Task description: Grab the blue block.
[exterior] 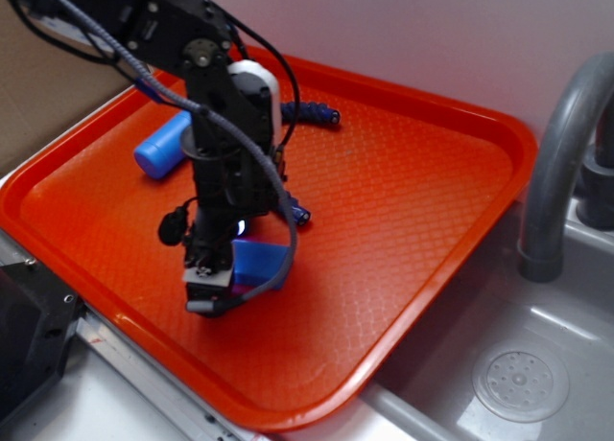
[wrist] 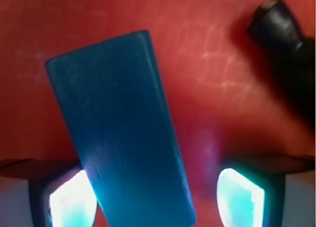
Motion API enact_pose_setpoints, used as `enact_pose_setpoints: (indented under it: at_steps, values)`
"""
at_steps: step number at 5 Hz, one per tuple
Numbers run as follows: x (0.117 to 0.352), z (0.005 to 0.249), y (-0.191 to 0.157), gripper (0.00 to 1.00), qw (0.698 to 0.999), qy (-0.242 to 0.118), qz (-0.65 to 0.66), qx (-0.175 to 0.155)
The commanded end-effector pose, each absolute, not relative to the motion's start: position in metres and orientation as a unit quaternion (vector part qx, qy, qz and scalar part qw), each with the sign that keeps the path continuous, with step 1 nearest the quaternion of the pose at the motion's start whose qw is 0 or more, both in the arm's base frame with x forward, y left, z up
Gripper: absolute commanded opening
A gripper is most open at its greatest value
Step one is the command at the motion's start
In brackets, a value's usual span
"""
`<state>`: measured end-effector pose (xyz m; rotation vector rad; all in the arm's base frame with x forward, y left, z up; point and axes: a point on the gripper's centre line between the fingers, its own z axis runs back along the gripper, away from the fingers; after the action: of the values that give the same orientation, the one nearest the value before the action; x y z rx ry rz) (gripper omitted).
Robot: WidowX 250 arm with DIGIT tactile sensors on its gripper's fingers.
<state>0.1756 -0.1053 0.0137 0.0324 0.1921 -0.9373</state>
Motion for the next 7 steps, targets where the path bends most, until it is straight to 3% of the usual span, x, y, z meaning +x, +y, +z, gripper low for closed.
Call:
enact_pose_setpoints:
  at_steps: [1, 2, 4, 5, 6, 7]
  values:
    - [0.162, 0.007, -0.111, 0.0, 0.875, 0.081, -0.477, 0.024]
    - [0.159, 0.006, -0.112, 0.0, 0.872, 0.078, -0.483, 0.024]
    - [0.162, 0.043, -0.114, 0.0, 0.861, 0.011, -0.507, 0.036]
    - [0.167, 0.078, -0.109, 0.0, 0.879, -0.021, -0.475, 0.035]
    - [0.172, 0.118, -0.097, 0.0, 0.926, -0.014, -0.376, 0.042]
    - [0.162, 0.163, -0.081, 0.0, 0.967, -0.01, -0.256, 0.002]
